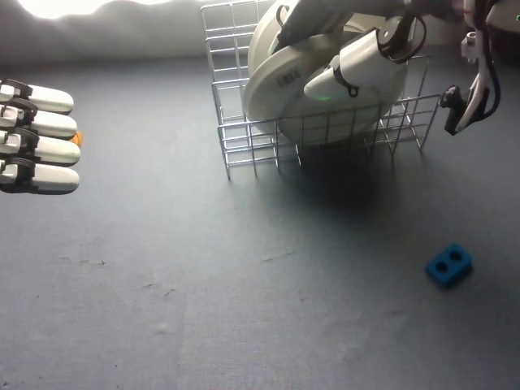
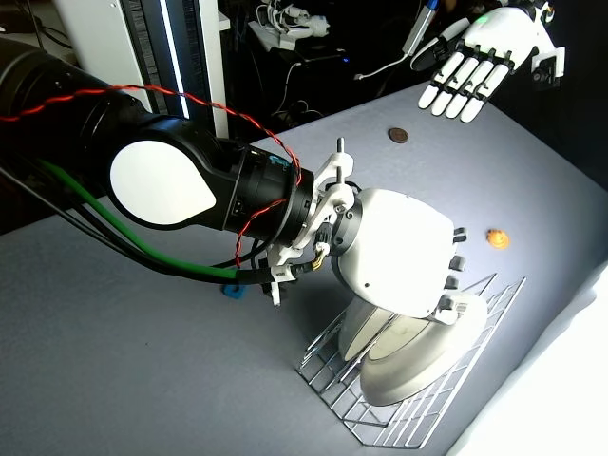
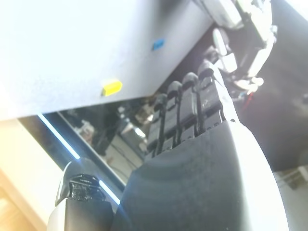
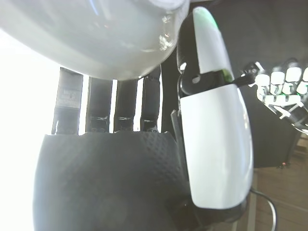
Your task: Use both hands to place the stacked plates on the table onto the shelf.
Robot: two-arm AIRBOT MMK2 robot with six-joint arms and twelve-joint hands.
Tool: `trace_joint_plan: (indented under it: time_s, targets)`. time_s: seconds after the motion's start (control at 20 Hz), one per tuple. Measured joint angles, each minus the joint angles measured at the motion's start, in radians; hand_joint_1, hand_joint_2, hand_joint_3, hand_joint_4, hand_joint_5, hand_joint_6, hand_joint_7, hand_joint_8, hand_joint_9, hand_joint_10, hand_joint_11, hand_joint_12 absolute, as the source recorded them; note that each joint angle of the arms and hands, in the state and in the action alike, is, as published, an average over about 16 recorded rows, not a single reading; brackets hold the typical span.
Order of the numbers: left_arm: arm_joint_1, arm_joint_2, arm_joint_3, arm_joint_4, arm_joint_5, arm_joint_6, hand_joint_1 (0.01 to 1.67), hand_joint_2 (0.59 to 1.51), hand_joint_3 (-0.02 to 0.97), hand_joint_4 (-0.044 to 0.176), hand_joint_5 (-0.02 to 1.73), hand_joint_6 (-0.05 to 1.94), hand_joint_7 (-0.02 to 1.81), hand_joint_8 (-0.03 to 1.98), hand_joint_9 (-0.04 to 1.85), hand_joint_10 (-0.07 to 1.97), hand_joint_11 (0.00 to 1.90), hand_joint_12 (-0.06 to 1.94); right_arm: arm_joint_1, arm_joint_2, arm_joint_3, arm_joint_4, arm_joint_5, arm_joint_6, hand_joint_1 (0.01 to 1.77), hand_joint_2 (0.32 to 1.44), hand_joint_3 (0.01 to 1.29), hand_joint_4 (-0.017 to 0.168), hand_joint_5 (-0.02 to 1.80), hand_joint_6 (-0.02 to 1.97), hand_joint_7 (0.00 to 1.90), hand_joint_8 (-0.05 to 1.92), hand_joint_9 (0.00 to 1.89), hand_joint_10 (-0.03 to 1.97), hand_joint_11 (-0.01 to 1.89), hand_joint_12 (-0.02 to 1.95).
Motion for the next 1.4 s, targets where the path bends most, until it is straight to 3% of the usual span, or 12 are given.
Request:
trace_joint_plan:
  time_s: [0.25,0.55,0.9,1.0,1.1,1.25,1.4]
  targets:
    - [0.0,0.0,0.002,0.001,-0.004,-0.001,0.02,1.111,0.014,0.007,0.06,0.01,0.08,0.01,0.03,0.01,0.02,0.01,0.009,0.007,-0.001,0.0,0.009,0.005,1.09,1.03,0.02,-0.004,0.79,0.04,0.85,0.02,0.86,0.01,0.42,1.25]
    - [0.0,0.001,0.001,0.003,-0.007,-0.001,0.02,1.111,0.014,0.007,0.06,0.01,0.08,0.01,0.03,0.01,0.02,0.01,0.039,0.043,-0.024,0.006,0.019,-0.021,1.04,1.02,0.02,-0.003,0.73,0.02,0.78,0.01,0.77,0.01,0.31,1.22]
    - [0.005,0.002,0.001,-0.003,-0.011,-0.002,0.02,1.114,0.013,0.007,0.1,0.01,0.13,0.01,0.09,0.02,0.03,0.06,0.063,0.151,-0.134,0.15,0.069,-0.287,0.85,1.03,0.02,-0.003,0.69,0.02,0.75,0.03,0.73,0.03,0.23,1.26]
    - [0.007,0.002,0.001,-0.005,-0.012,-0.002,0.02,1.125,0.014,0.007,0.16,0.07,0.22,0.09,0.16,0.11,0.06,0.24,0.062,0.192,-0.179,0.202,0.09,-0.385,0.75,1.04,0.02,-0.003,0.69,0.1,0.77,0.11,0.73,0.15,0.27,1.32]
    - [0.009,0.003,0.001,-0.008,-0.013,-0.002,0.02,1.134,0.014,0.007,0.25,0.25,0.34,0.3,0.27,0.33,0.15,0.47,0.058,0.233,-0.224,0.255,0.114,-0.483,0.65,1.04,0.02,-0.001,0.71,0.3,0.78,0.31,0.75,0.37,0.35,1.42]
    - [0.012,0.003,0.002,-0.012,-0.015,-0.002,0.04,1.148,0.012,0.008,0.48,0.6,0.61,0.65,0.56,0.68,0.43,0.83,0.044,0.291,-0.285,0.338,0.147,-0.62,0.49,1.05,0.02,0.0,0.79,0.65,0.87,0.66,0.84,0.72,0.55,1.56]
    - [0.015,0.004,0.002,-0.017,-0.017,-0.002,0.16,1.171,0.01,0.022,0.76,0.96,0.9,1.01,0.88,1.04,0.76,1.19,0.026,0.335,-0.332,0.402,0.173,-0.726,0.43,1.09,0.02,0.001,0.93,1.0,0.99,1.01,0.98,1.08,0.82,1.68]
